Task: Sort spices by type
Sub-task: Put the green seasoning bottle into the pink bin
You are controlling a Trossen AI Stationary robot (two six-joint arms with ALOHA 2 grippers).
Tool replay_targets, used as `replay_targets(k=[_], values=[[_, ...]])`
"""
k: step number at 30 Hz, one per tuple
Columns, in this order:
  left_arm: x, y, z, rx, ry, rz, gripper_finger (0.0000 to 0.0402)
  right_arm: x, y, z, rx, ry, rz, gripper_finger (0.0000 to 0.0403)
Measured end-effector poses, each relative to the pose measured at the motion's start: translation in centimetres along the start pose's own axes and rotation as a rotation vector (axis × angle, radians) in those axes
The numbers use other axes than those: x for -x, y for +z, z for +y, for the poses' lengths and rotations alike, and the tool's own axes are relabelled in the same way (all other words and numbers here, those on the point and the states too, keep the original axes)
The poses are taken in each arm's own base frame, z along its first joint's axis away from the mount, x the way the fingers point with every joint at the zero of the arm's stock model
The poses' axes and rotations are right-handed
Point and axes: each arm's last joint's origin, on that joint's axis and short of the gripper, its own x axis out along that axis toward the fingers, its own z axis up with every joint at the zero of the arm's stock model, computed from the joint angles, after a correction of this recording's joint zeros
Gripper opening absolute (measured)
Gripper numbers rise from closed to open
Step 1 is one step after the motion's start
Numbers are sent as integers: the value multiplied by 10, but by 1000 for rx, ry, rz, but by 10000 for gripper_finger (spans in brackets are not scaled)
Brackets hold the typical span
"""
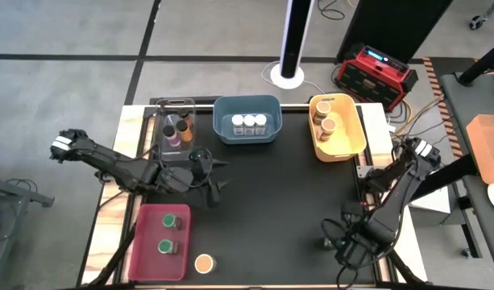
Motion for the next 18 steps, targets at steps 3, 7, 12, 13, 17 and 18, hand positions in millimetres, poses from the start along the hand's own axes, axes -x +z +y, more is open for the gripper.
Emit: replay_targets(k=[3, 7, 12, 13, 17, 18], values=[[0, 0, 0, 6, 14, -3, 261, -10, 1, 2, -10, 20, -10, 333], [-2, -2, -1, 5, 17, 5, 261, -22, 3, 8, 12, 92, -28, 348], [-4, -4, -2, 17, 19, 12, 261, -38, 0, 4, 4, 65, -13, 346], [-4, -4, -2, 17, 19, 12, 261, -40, -1, 3, 4, 55, -8, 344], [-4, -4, -2, 20, 19, 12, 261, -52, -2, 2, 3, 61, -20, 328], [-4, -4, -2, 20, 19, 12, 261, -55, -1, 2, 2, 75, -28, 320]])
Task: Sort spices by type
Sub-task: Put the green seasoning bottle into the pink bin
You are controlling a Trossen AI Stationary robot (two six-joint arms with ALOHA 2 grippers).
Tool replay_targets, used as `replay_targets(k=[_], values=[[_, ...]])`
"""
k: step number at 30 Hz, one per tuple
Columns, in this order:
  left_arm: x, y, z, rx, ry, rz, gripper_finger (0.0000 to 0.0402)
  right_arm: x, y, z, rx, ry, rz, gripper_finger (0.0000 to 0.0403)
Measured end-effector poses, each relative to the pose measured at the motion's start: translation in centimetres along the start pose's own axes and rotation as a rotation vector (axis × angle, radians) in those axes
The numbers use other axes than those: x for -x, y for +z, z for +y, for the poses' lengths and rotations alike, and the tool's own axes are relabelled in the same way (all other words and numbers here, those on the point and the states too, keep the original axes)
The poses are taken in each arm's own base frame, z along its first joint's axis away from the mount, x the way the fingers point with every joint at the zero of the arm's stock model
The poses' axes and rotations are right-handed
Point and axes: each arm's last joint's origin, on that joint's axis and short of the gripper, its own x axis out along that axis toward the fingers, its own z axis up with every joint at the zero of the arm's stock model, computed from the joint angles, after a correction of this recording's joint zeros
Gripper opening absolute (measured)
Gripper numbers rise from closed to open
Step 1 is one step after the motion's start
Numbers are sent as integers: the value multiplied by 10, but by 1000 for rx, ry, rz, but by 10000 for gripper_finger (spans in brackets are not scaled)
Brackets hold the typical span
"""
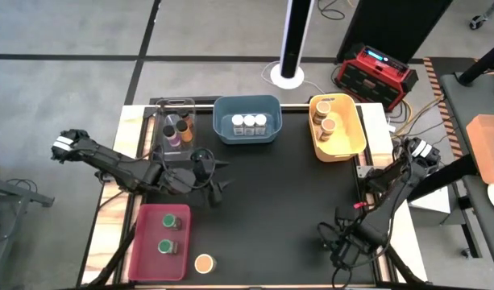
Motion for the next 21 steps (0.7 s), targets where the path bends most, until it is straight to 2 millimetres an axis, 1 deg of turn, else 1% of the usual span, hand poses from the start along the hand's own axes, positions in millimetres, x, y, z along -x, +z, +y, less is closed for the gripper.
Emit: replay_targets(k=[4, 9, 13, 15, 19, 21], values=[[0, 0, 0, -1, 0, 1, 261, -9, 1, 0, -4, 35, -14, 272], [0, 0, 0, -1, 1, 2, 261, -9, 2, 0, -14, 44, -19, 189], [0, 0, 0, -1, 1, 2, 261, -8, 3, 1, 4, 49, -21, 187], [0, 0, 0, -2, 1, 3, 261, -1, 5, 2, 18, 52, -22, 187], [1, -1, -1, -12, 5, 5, 261, 29, 13, -1, 17, 45, -54, 187], [3, -3, -4, -32, -9, 12, 261, 46, 22, -4, 28, 35, -130, 187]])
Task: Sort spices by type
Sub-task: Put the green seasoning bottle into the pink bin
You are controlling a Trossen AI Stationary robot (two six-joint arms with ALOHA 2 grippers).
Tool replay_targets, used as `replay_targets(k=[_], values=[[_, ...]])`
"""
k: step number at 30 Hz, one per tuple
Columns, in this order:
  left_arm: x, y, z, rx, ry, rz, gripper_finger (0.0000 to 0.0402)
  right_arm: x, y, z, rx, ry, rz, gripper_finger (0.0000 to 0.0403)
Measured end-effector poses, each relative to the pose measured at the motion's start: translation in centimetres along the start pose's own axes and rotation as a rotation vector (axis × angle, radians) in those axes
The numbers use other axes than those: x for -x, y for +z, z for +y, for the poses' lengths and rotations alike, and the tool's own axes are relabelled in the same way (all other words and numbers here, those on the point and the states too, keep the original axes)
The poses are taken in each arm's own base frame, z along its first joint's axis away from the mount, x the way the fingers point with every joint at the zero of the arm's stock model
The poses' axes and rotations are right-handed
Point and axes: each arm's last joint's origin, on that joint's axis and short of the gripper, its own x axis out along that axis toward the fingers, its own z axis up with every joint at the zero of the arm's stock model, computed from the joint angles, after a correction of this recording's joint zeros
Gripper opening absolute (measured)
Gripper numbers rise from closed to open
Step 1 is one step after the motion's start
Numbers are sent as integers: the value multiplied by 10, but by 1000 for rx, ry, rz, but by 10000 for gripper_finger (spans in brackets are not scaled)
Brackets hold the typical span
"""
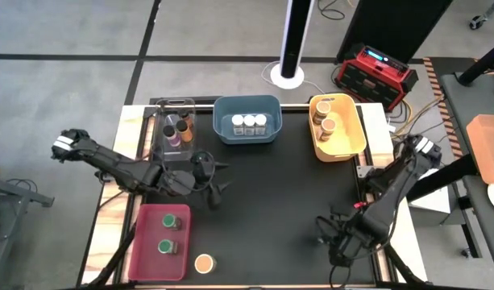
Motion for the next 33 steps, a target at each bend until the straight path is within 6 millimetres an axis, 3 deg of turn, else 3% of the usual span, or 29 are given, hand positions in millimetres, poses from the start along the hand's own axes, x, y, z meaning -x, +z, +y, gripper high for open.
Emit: replay_targets(k=[6, 10, 16, 19, 25, 30, 33], values=[[17, -7, -22, -26, -115, 14, 261, 35, 43, -18, 96, -161, -371, 187], [33, -13, -43, -43, -209, 0, 261, 42, 74, -25, 192, -277, -594, 187], [49, -23, -65, -66, -220, -40, 261, 40, 121, -39, 285, -174, -773, 187], [51, -27, -71, -71, -179, -62, 261, 42, 138, -49, 292, -68, -829, 187], [44, -31, -80, -128, -154, -101, 261, 29, 158, -53, 343, -80, -873, 187], [41, -25, -83, -182, -95, -183, 261, 8, 165, -48, 376, -99, -825, 187], [39, -22, -81, -179, -97, -188, 261, 6, 167, -47, 363, -93, -835, 187]])
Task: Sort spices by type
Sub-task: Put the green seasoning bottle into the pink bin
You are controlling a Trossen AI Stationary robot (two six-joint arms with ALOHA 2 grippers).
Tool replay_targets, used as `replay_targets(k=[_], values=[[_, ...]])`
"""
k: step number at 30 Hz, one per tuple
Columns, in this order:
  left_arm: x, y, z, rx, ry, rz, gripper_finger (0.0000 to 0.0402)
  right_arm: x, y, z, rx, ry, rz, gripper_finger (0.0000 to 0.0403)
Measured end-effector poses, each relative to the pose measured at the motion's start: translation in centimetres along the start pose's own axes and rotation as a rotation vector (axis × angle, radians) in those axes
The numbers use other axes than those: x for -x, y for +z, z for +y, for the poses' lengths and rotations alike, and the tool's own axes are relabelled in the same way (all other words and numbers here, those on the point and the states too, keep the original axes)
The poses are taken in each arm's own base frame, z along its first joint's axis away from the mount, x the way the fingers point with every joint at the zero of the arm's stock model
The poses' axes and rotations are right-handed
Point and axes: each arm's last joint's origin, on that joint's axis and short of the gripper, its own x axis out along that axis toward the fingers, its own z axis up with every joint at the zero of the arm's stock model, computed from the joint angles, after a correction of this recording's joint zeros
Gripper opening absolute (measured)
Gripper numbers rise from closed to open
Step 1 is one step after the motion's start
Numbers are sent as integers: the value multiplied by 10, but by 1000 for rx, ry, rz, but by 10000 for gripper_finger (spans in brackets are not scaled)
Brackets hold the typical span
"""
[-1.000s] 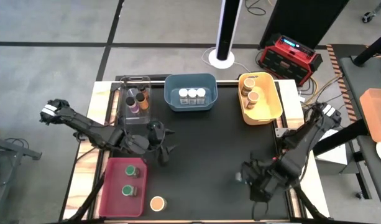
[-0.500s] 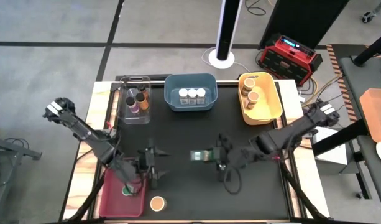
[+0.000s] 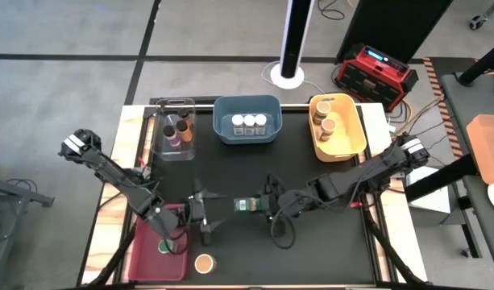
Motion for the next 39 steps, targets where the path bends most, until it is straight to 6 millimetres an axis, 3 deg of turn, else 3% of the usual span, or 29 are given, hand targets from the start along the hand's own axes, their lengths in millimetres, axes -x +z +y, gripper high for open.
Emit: replay_targets(k=[7, 17, 26, 29, 34, 39], values=[[-13, -10, -1, 5, -1, 33, 263, 1, 7, 0, -6, -1, -61, 187], [-19, -9, -3, -38, 27, 36, 334, 0, 20, 1, 37, -1, -89, 187], [-18, -11, -3, -98, 15, 70, 345, -8, 24, 3, 81, 14, -80, 187], [-8, 2, -3, -133, -3, 121, 345, -12, 31, -3, 46, 5, -82, 187], [20, 46, 2, -103, -16, 261, 345, -23, 45, -13, 58, 19, -8, 187], [65, 84, 12, -113, 58, 318, 344, -36, 67, -10, 116, 76, 15, 187]])
